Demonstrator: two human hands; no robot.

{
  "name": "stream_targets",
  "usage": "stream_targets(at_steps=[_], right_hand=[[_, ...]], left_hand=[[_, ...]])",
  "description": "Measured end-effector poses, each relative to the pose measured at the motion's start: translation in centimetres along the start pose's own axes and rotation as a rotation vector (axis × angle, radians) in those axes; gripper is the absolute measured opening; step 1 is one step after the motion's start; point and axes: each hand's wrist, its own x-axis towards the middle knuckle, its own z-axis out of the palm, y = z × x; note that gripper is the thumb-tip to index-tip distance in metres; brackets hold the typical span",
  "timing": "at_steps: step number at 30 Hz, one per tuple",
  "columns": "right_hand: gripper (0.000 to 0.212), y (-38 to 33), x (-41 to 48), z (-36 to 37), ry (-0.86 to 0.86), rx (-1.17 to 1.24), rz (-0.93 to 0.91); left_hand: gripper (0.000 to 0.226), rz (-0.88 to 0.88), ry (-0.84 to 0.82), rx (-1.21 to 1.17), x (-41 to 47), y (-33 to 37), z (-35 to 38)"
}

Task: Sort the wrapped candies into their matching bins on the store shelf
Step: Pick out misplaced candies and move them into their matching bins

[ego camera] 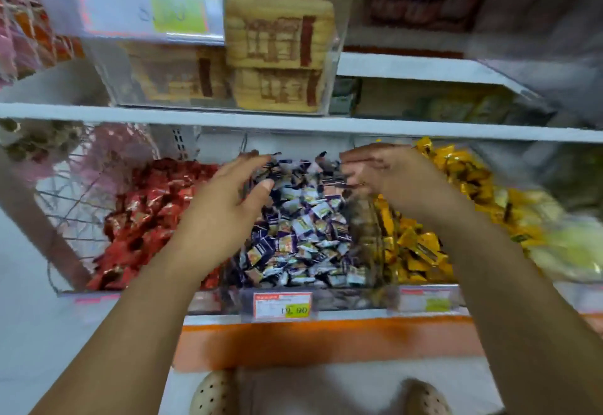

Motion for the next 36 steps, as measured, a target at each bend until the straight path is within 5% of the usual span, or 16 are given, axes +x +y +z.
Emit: stream_targets(at_steps=[5, 8, 19, 27, 33, 36], right_hand=[[0.017, 4.8, -3.6, -8.7, 0.104, -0.398, 0.096], [0.019, 7.4, -4.9, -10.2, 0.065, -0.294, 0.103], [0.042, 12.4, -2.5, -6.4, -0.175, -1.050, 0.031], [0.039, 12.9, -1.9, -4.5, -0.008, -1.012, -0.006], [0.043, 11.6, -2.0, -6.1, -0.092, -0.042, 0.133], [0.022, 10.8, -2.3, -7.8, -0.064, -0.190, 0.144]], left_hand=[[0.046, 0.130, -0.258, 0.015, -0.2, 4.9, 6.3], [0.049, 0.131, -0.378, 0.032, 0.1, 6.4, 9.1], [0.055, 0.122, -0.481, 0.100, 1.3, 6.4, 11.8], [0.053, 0.115, -0.496, 0.066, 1.1, 6.1, 12.0], [0.054, 0.125, -0.479, 0.070, 1.1, 6.0, 11.7], [0.054, 0.126, -0.481, 0.067, 1.2, 6.0, 11.7]])
